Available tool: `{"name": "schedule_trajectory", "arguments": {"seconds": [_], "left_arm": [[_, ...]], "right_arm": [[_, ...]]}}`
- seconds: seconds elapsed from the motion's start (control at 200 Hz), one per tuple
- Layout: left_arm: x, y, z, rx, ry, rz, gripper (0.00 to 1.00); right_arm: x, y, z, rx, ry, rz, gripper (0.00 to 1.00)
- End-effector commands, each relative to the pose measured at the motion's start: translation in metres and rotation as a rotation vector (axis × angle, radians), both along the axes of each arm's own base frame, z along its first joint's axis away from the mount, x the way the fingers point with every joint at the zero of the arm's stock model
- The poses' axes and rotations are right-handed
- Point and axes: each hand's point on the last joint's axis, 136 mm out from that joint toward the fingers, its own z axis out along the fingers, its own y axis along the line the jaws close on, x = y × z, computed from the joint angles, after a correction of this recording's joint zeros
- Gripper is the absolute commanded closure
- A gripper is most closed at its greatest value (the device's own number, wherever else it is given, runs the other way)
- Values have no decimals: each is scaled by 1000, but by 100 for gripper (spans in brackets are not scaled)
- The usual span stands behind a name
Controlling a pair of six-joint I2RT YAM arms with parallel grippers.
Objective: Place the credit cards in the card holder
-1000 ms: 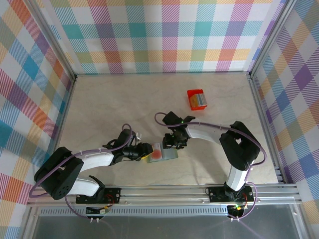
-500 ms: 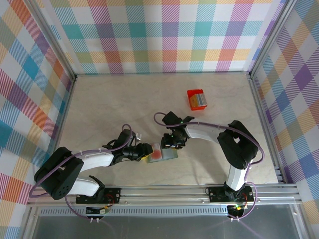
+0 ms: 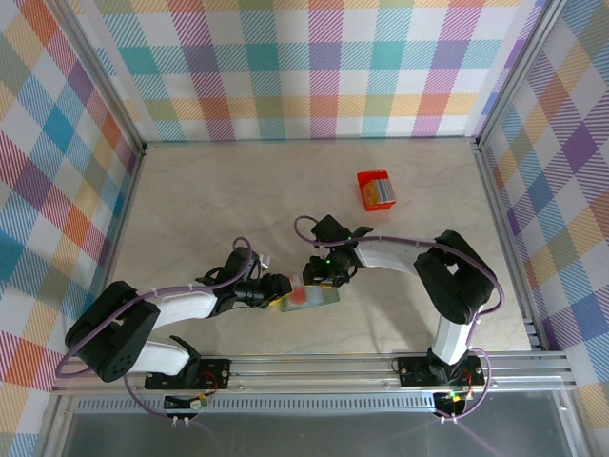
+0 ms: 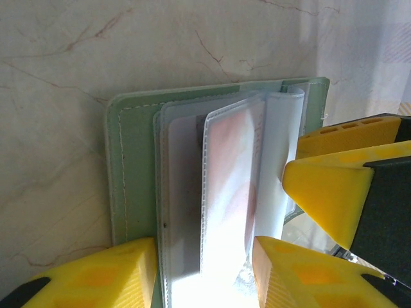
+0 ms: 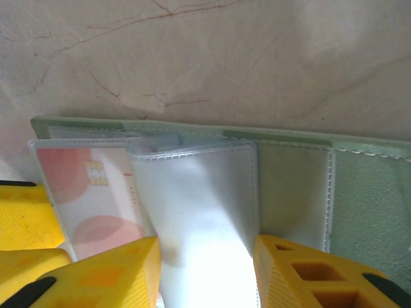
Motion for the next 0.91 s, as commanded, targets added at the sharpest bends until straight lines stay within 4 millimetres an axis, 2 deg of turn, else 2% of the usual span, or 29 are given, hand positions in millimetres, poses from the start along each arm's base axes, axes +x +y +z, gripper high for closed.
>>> {"name": "schedule_trajectory", "arguments": {"seconds": [0.0,0.48,0.9], "left_arm": [[-4,0,-6,6,6,-11,57],[-3,1,-5,6,0,-4,57],[-3,2,-1,4,-10,0,57]], "right_arm": [[-3,4,9,49,9,-10,59],[-6,11,22,133,13,-17,68],[-7,19,27,184,33,-19,69]]}}
